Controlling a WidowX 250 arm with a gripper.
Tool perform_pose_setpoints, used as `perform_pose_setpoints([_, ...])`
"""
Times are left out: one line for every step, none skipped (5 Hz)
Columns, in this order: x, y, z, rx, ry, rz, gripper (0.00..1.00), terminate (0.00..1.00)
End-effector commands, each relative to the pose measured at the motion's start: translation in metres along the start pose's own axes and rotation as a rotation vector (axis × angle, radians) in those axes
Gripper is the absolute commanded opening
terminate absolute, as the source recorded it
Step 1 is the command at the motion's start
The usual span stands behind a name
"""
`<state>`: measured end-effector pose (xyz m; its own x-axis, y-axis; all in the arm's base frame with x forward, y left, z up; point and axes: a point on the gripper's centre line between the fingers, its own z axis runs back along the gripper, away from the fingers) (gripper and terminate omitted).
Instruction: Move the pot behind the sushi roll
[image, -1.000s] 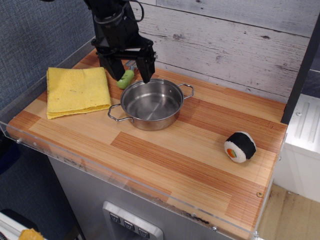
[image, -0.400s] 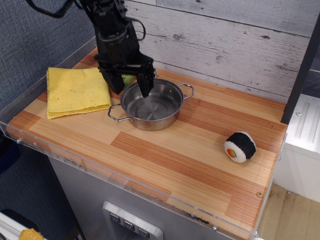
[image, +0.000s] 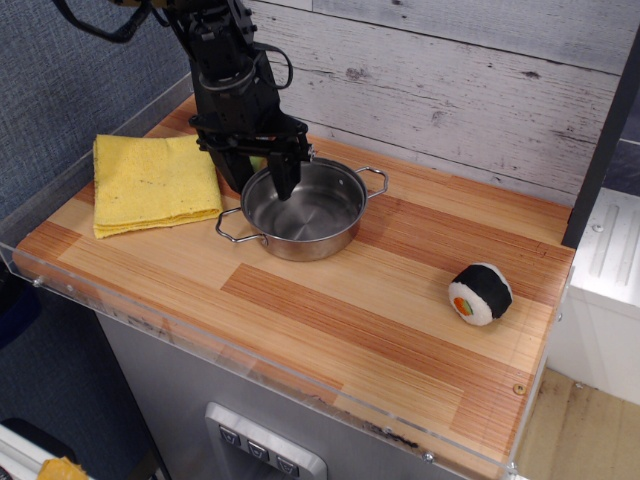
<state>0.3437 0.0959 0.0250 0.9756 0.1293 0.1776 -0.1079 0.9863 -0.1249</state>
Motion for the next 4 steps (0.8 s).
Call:
perform_pose_setpoints([0.0036,-0.0015,0.0129,0.006,-0.059,-0.013,0.0,0.0])
perform_pose_setpoints([0.0022,-0.0029,0.0131,0.005,-0.059,-0.013,0.0,0.0])
perform_pose_setpoints([0.0024,-0.0058,0.0143,-0.003,-0.058,-0.017,0.0,0.0])
perform_pose_setpoints([0.0038,-0.0081,0.018,-0.011,-0.067,-0.019,0.0,0.0])
